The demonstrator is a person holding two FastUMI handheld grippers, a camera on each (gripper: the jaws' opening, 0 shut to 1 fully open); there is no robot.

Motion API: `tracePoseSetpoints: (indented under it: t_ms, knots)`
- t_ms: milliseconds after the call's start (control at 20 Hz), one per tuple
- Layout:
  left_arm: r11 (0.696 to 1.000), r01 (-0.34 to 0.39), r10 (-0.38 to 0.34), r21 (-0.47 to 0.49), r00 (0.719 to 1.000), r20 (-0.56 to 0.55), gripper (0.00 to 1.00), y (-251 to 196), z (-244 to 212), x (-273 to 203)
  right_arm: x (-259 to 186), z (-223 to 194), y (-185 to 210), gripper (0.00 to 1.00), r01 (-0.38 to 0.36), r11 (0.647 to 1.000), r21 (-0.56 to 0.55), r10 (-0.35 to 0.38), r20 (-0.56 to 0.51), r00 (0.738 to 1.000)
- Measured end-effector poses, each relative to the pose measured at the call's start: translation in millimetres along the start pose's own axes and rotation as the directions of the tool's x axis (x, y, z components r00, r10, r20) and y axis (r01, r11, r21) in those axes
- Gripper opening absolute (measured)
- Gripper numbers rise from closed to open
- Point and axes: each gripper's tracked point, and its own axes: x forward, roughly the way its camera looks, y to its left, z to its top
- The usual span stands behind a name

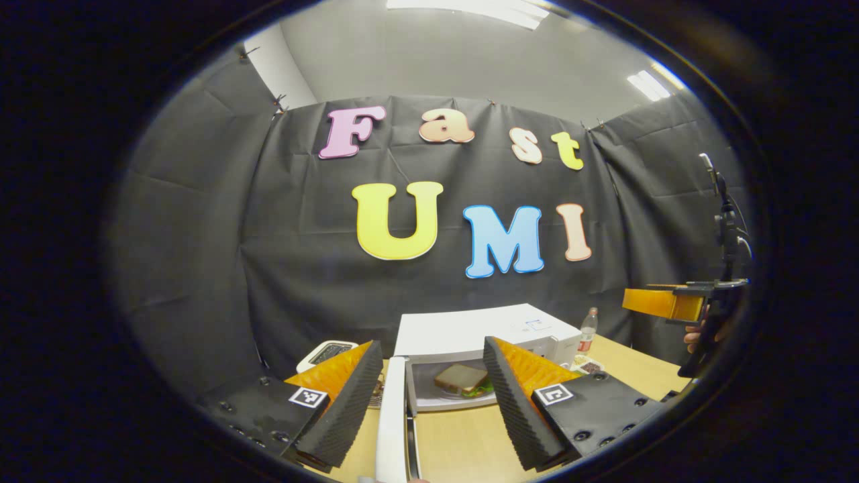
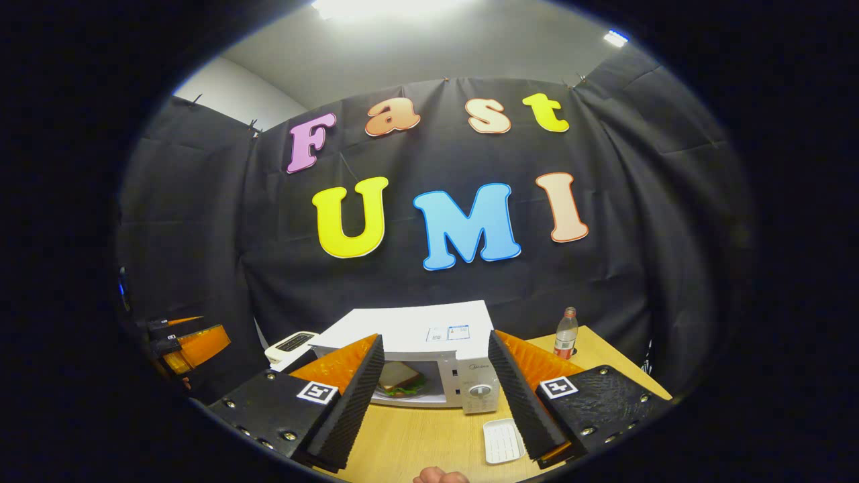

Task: Open the microwave oven with the left hand, put the food in, and close the microwave oven.

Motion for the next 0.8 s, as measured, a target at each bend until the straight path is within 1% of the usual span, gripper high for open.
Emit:
tracePoseSetpoints:
  t_ms: [150,250,350,450,500,550,600,650,700,800]
  knots:
    - [1.000,0.000,0.000,-0.024,1.000,-0.005,0.97,9,-5,-6,-2,12,-14,0.94,0.054,0.999,-0.001,-0.054,0.025,0.998]
    - [1.000,-0.027,0.027,-0.015,0.999,-0.037,0.85,22,-17,-11,-3,19,-15,0.93,0.055,0.998,-0.003,-0.055,0.037,0.998]
    - [0.999,-0.037,0.036,-0.011,0.997,-0.063,0.75,30,-24,-20,-1,22,-16,0.94,0.046,0.999,-0.014,-0.045,0.042,0.998]
    - [0.997,-0.077,0.077,0.004,0.994,-0.082,0.44,49,-30,-31,1,22,-14,0.94,0.030,0.999,-0.016,-0.029,0.039,0.999]
    - [0.993,-0.117,0.118,0.020,0.988,-0.095,0.29,62,-35,-38,3,22,-13,0.94,0.019,1.000,-0.009,-0.018,0.040,0.999]
    - [0.990,-0.140,0.142,0.025,0.984,-0.106,0.13,73,-37,-45,5,22,-12,0.94,0.012,1.000,-0.003,-0.012,0.042,0.999]
    - [0.992,-0.127,0.127,0.011,0.985,-0.121,0.07,74,-40,-53,7,20,-13,0.94,0.010,1.000,0.000,-0.010,0.038,0.999]
    - [0.992,-0.129,0.128,0.001,0.983,-0.134,0.09,77,-46,-59,9,19,-12,0.94,0.005,1.000,0.004,-0.005,0.033,0.999]
    - [0.990,-0.139,0.138,0.000,0.979,-0.150,0.09,84,-51,-65,11,17,-11,0.94,-0.002,1.000,0.008,0.002,0.029,1.000]
    - [0.988,-0.157,0.153,-0.007,0.971,-0.183,0.05,95,-65,-74,13,15,-9,0.94,-0.015,1.000,0.009,0.015,0.024,1.000]
